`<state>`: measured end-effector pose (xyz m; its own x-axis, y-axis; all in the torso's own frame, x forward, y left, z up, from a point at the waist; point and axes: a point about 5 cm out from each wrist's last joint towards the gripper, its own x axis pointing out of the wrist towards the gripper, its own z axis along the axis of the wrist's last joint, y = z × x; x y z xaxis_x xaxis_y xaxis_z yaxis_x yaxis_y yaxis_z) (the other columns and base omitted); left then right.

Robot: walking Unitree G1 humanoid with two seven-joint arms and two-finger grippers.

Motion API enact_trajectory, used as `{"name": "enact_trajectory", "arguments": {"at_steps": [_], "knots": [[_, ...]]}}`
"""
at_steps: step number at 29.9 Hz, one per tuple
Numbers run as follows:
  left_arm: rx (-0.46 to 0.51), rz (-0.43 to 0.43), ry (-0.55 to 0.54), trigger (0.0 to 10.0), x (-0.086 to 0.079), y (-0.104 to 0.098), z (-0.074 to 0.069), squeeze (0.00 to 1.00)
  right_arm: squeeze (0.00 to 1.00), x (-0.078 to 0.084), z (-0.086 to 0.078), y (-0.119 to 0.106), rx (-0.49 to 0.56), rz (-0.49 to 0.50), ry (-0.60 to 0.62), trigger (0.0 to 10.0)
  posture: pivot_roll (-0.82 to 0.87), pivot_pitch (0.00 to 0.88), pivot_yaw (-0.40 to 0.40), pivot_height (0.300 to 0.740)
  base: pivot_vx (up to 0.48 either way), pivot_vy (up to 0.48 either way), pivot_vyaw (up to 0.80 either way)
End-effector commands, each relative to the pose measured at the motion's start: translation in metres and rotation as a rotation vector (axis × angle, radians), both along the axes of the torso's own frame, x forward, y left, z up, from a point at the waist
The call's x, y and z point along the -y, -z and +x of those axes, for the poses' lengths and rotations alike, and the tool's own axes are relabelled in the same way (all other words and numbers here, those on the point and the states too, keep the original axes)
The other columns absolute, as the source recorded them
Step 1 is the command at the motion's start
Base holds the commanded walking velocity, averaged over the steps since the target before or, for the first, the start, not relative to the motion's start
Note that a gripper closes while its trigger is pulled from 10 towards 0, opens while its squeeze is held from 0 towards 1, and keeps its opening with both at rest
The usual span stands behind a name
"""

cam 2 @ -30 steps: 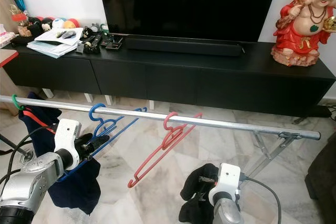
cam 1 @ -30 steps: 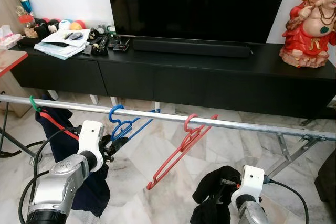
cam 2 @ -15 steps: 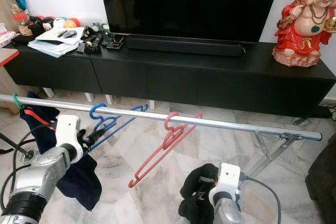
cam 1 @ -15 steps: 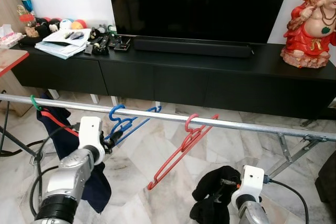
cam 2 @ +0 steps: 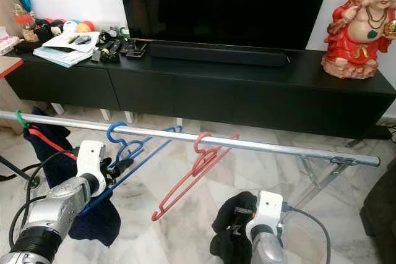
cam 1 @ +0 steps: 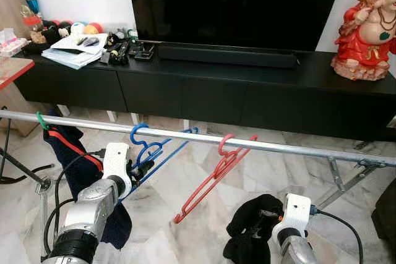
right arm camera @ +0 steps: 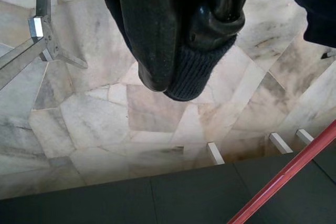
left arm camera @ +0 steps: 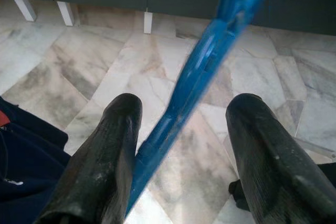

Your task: Hang hanger

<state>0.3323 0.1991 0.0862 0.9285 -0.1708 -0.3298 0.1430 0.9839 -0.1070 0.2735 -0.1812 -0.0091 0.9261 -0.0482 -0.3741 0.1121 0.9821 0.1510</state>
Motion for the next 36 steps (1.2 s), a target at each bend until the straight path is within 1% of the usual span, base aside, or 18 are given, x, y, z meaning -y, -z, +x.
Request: {"name": "enact_trajectory", "arguments": {"at_steps": [1,5,6,10,12,17,18,19,20,24,25,26,27,28,29,30,36], "knots": [[0.014,0.011,0.020,10.0,0.001,-0.007,0.002,0.00,0.00,-0.003,0.002,-0.001,0.001,-0.001,-0.020,10.0,0.04,0.027,-0.001,0.740,0.000,0.000,0.00],[0.013,0.029,0.049,10.0,0.002,-0.010,0.001,0.00,0.00,-0.002,0.002,-0.001,0.000,0.000,-0.017,10.0,0.04,0.028,0.000,0.740,0.000,0.000,0.00],[-0.004,0.035,0.054,10.0,0.003,-0.010,0.000,0.00,0.00,-0.003,0.002,-0.001,-0.001,-0.001,-0.018,10.0,0.04,0.027,-0.001,0.740,0.000,0.000,0.00],[-0.022,0.026,0.073,10.0,0.005,-0.009,0.001,0.00,0.00,-0.004,0.003,-0.001,-0.001,0.001,-0.021,10.0,0.04,0.026,0.000,0.740,0.000,0.000,0.00],[-0.003,0.038,0.070,10.0,0.006,-0.013,0.002,0.00,0.00,-0.005,0.002,-0.001,0.000,0.003,-0.023,10.0,0.04,0.026,-0.001,0.740,0.000,0.000,0.00],[-0.007,0.089,0.037,10.0,0.008,-0.011,0.005,0.00,0.00,-0.004,0.002,-0.001,-0.002,0.002,-0.022,10.0,0.04,0.026,-0.001,0.740,0.000,0.000,0.00],[-0.022,0.127,0.019,10.0,0.009,-0.007,0.006,0.00,0.00,-0.004,0.002,-0.001,-0.001,0.002,-0.021,10.0,0.04,0.026,-0.001,0.740,0.000,0.000,0.00],[-0.022,0.127,0.019,10.0,0.009,-0.007,0.006,0.00,0.00,-0.004,0.002,-0.001,-0.001,0.002,-0.021,10.0,0.04,0.026,-0.001,0.740,0.000,0.000,0.00],[-0.042,0.145,-0.005,10.0,0.010,-0.001,0.006,0.00,0.00,-0.005,0.002,-0.001,-0.001,0.001,-0.021,10.0,0.04,0.026,-0.001,0.740,0.000,0.000,0.00],[-0.064,0.131,-0.033,10.0,0.018,0.005,0.007,0.00,0.00,-0.005,0.003,-0.001,-0.001,0.002,-0.022,10.0,0.04,0.026,0.000,0.740,0.000,0.000,0.00],[-0.063,0.127,-0.033,9.3,0.021,0.006,0.007,0.00,0.00,-0.005,0.003,-0.001,-0.001,0.002,-0.022,10.0,0.04,0.026,0.000,0.740,0.000,0.000,0.00],[-0.062,0.124,-0.033,9.3,0.022,0.006,0.008,0.00,0.00,-0.005,0.003,-0.001,-0.001,0.002,-0.021,10.0,0.04,0.026,0.000,0.740,0.000,0.000,0.00],[-0.058,0.115,-0.037,2.1,0.024,0.005,0.009,0.00,0.00,-0.004,0.003,-0.001,-0.001,0.002,-0.021,10.0,0.04,0.026,0.000,0.740,0.000,0.000,0.00],[-0.055,0.112,-0.039,0.9,0.026,0.004,0.010,0.00,0.00,-0.004,0.003,-0.001,-0.001,0.002,-0.020,10.0,0.04,0.025,0.001,0.740,0.000,0.000,0.00],[-0.055,0.112,-0.039,0.9,0.026,0.004,0.010,0.00,0.00,-0.004,0.003,-0.001,-0.001,0.002,-0.020,10.0,0.04,0.025,0.001,0.740,0.000,0.000,0.00],[-0.051,0.114,-0.041,0.0,0.028,0.003,0.011,0.00,0.00,-0.004,0.003,-0.001,-0.001,0.002,-0.020,10.0,0.04,0.025,0.001,0.740,0.000,0.000,0.00],[-0.037,0.133,-0.043,0.0,0.029,0.002,0.013,0.00,0.00,-0.004,0.003,-0.001,-0.002,0.003,-0.021,10.0,0.04,0.025,0.002,0.740,0.000,0.000,0.00]]}}
